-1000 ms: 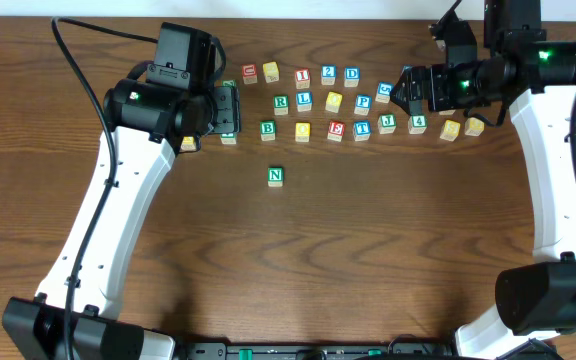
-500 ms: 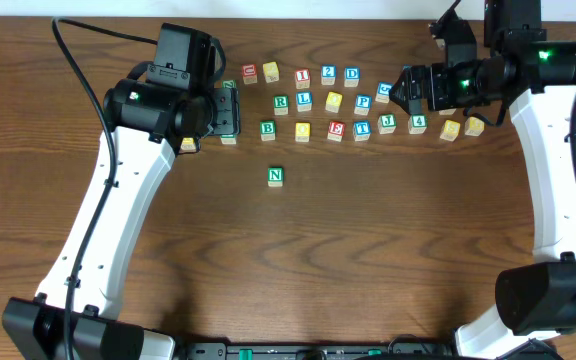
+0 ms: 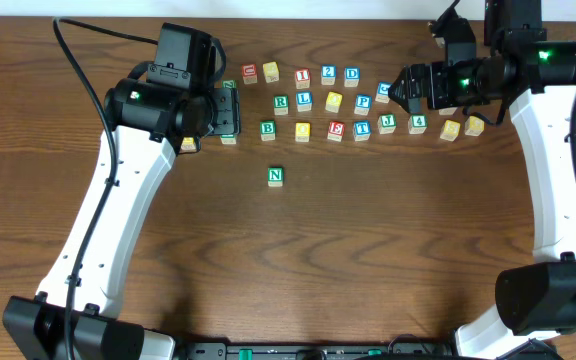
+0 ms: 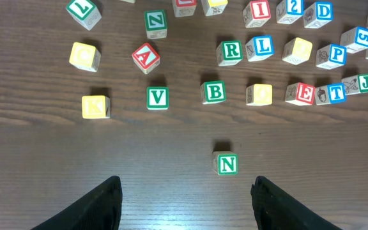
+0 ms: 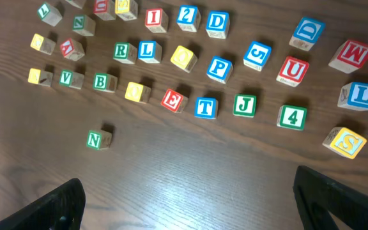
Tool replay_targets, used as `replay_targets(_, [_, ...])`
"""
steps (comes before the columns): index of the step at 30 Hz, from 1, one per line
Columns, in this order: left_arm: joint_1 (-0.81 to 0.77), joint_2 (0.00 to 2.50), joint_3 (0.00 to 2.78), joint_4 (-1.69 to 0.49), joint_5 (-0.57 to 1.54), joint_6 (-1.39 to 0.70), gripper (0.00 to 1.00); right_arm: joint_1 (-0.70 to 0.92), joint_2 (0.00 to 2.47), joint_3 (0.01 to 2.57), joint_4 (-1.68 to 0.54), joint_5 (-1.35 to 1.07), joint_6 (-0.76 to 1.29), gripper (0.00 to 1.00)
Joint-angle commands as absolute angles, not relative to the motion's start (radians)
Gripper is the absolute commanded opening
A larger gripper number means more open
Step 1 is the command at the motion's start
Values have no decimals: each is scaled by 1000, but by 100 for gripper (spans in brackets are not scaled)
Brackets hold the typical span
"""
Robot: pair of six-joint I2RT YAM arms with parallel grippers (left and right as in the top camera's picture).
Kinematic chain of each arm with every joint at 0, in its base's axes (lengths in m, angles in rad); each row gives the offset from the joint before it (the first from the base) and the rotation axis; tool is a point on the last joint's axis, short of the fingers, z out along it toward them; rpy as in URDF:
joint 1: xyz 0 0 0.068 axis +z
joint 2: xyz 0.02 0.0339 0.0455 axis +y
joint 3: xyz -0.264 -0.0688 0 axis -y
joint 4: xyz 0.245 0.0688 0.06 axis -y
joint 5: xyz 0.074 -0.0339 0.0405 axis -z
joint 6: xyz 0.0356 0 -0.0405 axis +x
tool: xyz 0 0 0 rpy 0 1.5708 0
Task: Spell out NEURIPS
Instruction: 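Move the right gripper over the red U block at the back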
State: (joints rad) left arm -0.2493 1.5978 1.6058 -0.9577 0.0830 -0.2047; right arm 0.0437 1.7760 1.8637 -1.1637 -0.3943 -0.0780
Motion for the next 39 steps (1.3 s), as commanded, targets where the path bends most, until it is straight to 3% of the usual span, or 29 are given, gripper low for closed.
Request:
replay_targets(1, [-245,1607,1620,-953,74,-179,64,54,1773,1881,-1162,-410,-82,99])
replay_targets(14, [-245,1607,1620,-945,-125,-176,65,89,1773,1881,-1152,-275,106,99])
replay_targets(21, [-245,1607,1620,-933,-125,-175,65,173,1773,1881,-1151,-57,229,97])
replay_targets(39, [-245,1615,1605,-934,-125,-176,65,176,1885,1882,-1078,88,371,89])
